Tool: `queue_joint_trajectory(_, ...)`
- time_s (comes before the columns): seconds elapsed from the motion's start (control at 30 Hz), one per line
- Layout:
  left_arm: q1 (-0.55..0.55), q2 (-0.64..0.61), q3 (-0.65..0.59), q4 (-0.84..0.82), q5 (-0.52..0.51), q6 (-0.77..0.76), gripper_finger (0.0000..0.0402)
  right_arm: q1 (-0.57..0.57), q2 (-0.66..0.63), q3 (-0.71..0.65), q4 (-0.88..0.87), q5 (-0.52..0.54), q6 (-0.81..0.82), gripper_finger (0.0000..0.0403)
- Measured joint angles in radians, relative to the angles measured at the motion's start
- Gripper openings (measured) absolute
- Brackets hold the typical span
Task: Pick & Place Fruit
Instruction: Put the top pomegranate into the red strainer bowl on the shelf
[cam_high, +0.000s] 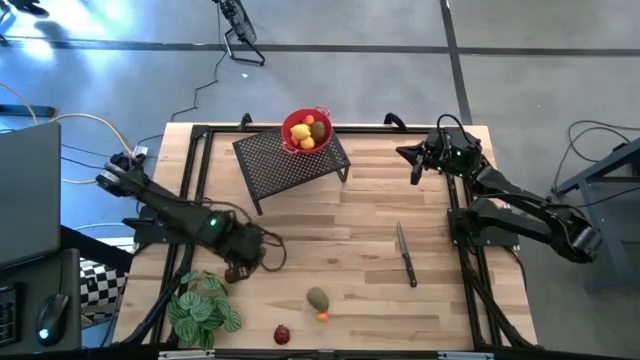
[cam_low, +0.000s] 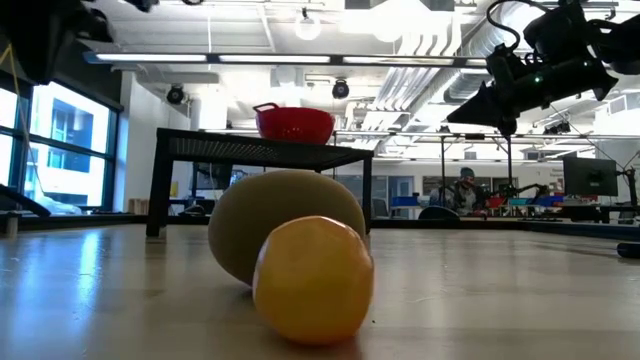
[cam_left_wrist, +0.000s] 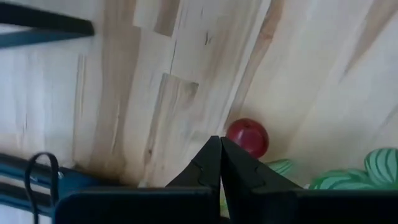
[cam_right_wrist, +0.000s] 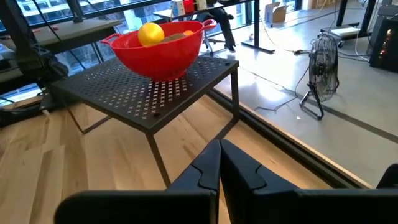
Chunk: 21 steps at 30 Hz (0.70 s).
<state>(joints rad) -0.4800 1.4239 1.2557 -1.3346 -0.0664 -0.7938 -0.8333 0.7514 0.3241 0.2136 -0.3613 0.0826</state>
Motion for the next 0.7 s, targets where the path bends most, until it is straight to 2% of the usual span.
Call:
queue_joint_trajectory(0.07,-0.054,-0.019,-0.005,-0.008,-0.043,-0.096,0.0000,0.000,0.005,0.000,0.000,0.000,0.000,0.0002)
queue_joint_trajectory(0.23,-0.241,-0.115,-0.013,-0.054,-0.273,-0.317,0.0000,0.000,0.031,0.000,0.000,0.000,0.000,0.0002)
queue_joint_trajectory(0.3,-0.305,-0.156,-0.046,-0.078,-0.317,-0.423,0.0000,0.000,0.047,0.000,0.001,0.000,0.000,0.0002)
queue_joint_trajectory(0.43,-0.346,-0.193,-0.154,-0.036,-0.250,-0.577,0.0000,0.000,0.080,0.000,0.000,0.000,0.001,0.0002)
queue_joint_trajectory(0.53,-0.345,-0.192,-0.218,0.054,-0.218,-0.580,0.0000,0.000,0.107,0.000,0.000,-0.004,0.001,0.0002)
queue_joint_trajectory(0.7,-0.345,-0.192,-0.248,0.141,-0.179,-0.570,0.0000,0.000,0.143,0.000,0.003,-0.004,0.001,0.0003)
